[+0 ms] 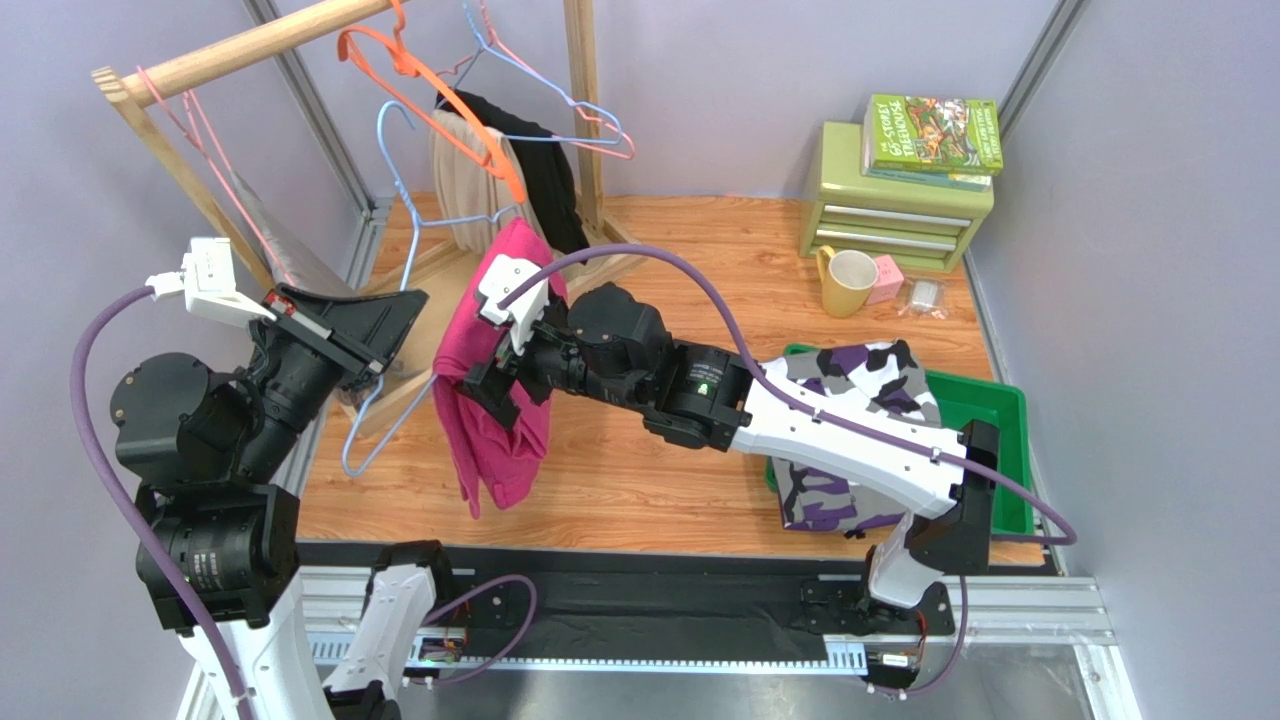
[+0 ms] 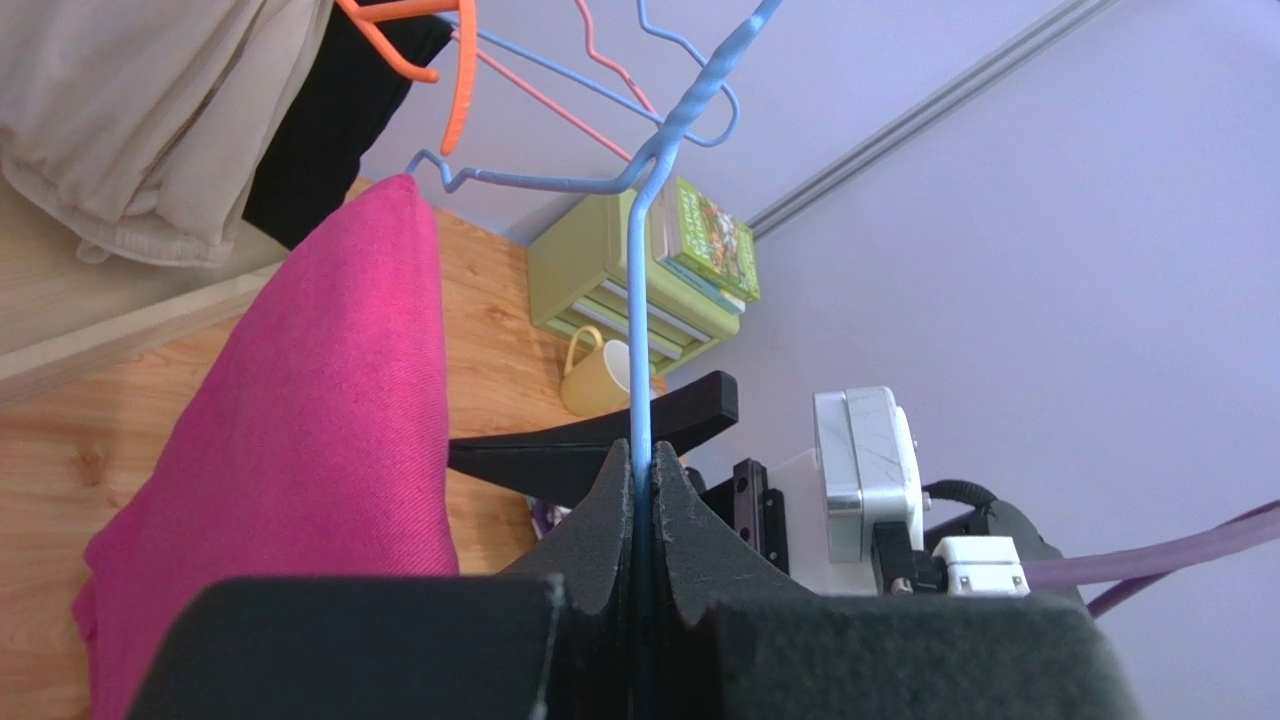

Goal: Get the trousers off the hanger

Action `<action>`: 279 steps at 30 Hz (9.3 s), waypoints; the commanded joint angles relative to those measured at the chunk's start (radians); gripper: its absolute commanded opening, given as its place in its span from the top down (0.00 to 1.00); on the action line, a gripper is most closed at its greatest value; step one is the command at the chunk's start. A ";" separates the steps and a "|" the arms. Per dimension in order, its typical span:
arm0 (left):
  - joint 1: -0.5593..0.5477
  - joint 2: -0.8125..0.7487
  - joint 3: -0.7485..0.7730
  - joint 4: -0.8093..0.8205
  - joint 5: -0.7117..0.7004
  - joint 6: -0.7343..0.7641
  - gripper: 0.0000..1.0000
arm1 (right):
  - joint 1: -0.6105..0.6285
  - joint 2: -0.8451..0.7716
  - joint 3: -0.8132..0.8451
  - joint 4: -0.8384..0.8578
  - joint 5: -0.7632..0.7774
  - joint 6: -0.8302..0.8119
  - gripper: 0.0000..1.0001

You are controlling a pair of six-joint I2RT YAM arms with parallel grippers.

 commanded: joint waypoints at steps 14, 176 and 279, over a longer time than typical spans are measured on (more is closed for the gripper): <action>-0.018 -0.008 0.071 0.201 0.014 0.018 1.00 | -0.077 0.037 0.073 -0.097 -0.192 0.007 0.09; -0.018 -0.070 -0.125 0.041 -0.174 0.260 1.00 | -0.098 -1.021 -0.295 -0.326 1.443 -0.144 1.00; -0.033 -0.057 -0.472 0.852 0.619 -0.206 1.00 | -0.247 -0.469 -0.437 0.159 0.182 1.024 1.00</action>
